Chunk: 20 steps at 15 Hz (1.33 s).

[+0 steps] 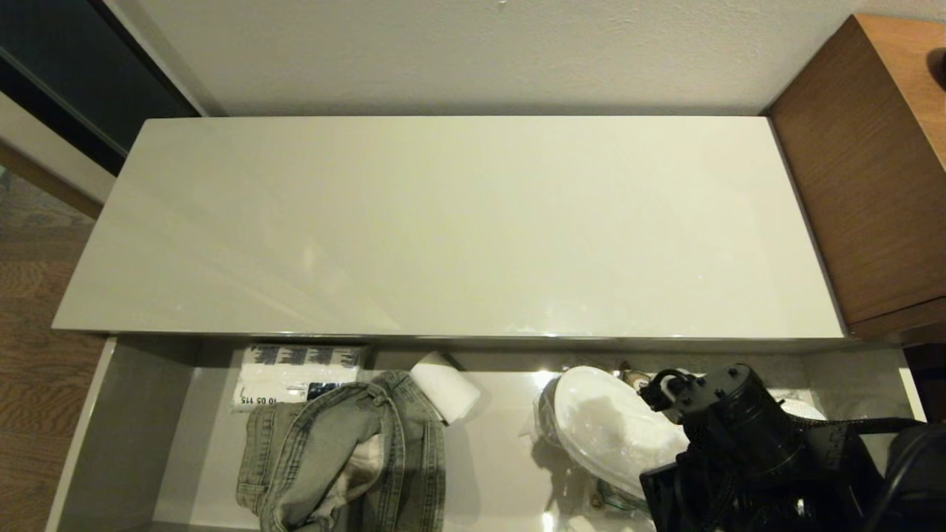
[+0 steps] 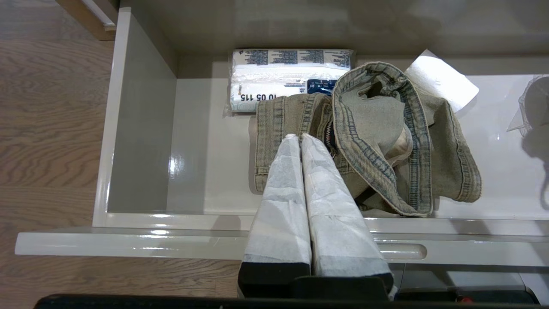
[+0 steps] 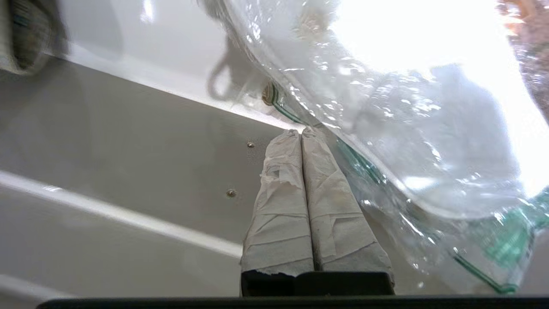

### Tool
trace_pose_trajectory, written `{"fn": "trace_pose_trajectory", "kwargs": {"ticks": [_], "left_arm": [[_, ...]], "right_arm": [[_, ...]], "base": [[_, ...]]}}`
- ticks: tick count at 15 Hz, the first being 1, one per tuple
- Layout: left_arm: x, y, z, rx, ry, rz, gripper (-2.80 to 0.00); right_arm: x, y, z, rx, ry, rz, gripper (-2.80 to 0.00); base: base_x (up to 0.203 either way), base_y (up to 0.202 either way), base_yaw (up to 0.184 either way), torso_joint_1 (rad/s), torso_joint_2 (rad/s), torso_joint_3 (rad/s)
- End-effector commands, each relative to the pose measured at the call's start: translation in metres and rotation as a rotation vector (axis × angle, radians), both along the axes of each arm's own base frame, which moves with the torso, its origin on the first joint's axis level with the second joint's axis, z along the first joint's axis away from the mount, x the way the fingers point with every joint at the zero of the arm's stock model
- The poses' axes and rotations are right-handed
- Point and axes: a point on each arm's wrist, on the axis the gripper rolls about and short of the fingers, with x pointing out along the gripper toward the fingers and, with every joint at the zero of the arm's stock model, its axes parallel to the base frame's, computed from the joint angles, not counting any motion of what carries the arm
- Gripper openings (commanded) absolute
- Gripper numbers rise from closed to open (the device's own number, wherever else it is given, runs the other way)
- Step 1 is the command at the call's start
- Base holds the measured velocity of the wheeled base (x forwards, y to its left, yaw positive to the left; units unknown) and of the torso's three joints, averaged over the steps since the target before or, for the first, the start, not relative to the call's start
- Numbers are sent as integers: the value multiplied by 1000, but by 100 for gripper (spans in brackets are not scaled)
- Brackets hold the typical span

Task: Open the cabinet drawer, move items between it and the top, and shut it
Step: Take out the disposable slippers from the drawer

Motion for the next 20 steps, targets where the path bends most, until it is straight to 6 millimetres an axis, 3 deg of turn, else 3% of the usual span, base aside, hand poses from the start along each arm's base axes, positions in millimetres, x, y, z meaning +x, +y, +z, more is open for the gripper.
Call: {"fn": "trace_pose_trajectory", "kwargs": {"ticks": [1,4,15,16,20], "left_arm": [[0,0,0,0,2,0,-280],[0,0,0,0,2,0,-280],[0,0,0,0,2,0,-280],[0,0,0,0,2,0,-280],[0,0,0,0,2,0,-280]], "right_arm": [[5,7,-20,-52,32,1,-280],[13,15,-36,-59,-4,-22,-280],[11,20,-37,-50,-21,-11,-280],[13,21,-37,-39,-30,-17,0],[16,23,-42,-61,-56,-77,0]], "base": [[0,0,0,0,0,0],[0,0,0,0,0,0],[0,0,0,0,0,0],[0,0,0,0,0,0],[0,0,0,0,0,0]]}}
